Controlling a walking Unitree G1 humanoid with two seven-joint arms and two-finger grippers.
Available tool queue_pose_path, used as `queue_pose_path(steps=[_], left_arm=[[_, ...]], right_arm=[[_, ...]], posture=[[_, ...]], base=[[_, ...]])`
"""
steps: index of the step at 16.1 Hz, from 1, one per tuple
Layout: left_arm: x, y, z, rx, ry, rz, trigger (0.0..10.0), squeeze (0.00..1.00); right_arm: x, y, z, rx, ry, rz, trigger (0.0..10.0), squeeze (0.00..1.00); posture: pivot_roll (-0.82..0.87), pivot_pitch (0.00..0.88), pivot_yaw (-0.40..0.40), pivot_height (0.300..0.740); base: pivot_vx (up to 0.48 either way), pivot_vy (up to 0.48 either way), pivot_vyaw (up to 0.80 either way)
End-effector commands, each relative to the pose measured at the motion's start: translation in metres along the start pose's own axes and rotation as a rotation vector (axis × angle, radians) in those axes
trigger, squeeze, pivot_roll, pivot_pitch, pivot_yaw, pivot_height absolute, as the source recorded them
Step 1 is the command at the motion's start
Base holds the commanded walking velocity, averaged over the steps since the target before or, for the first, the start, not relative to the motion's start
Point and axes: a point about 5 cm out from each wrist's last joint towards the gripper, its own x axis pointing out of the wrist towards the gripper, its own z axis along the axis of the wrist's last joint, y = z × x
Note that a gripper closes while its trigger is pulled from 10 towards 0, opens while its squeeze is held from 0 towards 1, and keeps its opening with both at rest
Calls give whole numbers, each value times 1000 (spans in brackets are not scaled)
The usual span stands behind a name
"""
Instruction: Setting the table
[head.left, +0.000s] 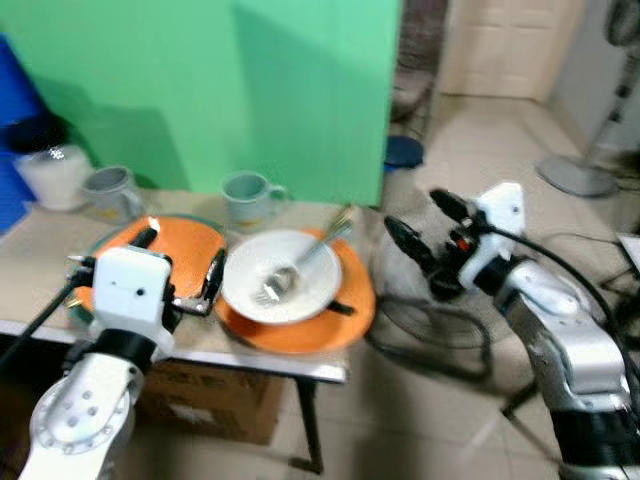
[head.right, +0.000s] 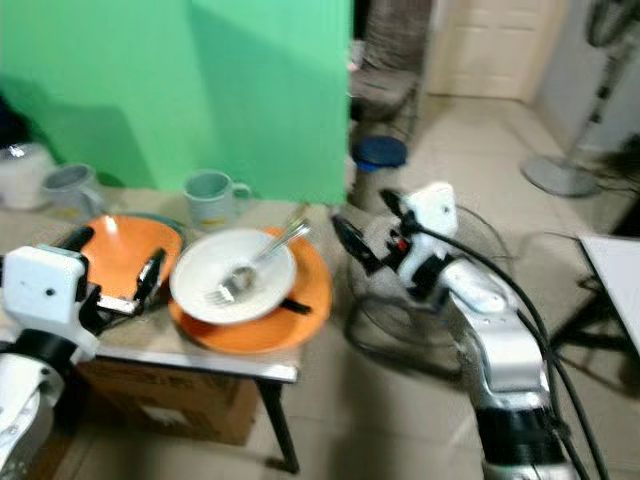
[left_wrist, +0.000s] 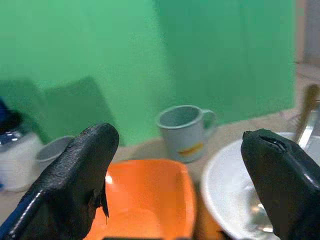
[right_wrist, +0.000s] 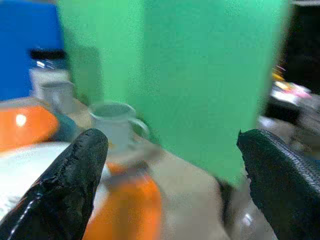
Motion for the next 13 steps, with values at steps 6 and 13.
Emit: queue_pose_path(steps=[6, 13], left_arm=[[-4, -3, 3, 36, 110, -304, 10000, 0], [-10, -6, -7, 129, 234, -571, 10000, 0]], right_arm=[[19, 12, 35, -282, 15, 415, 10000, 0], [61, 33, 18, -614, 163, 603, 10000, 0]], posture=[[-5, 0, 29, 740], [-28, 0, 30, 740]], base=[[0, 0, 0], [0, 0, 0]])
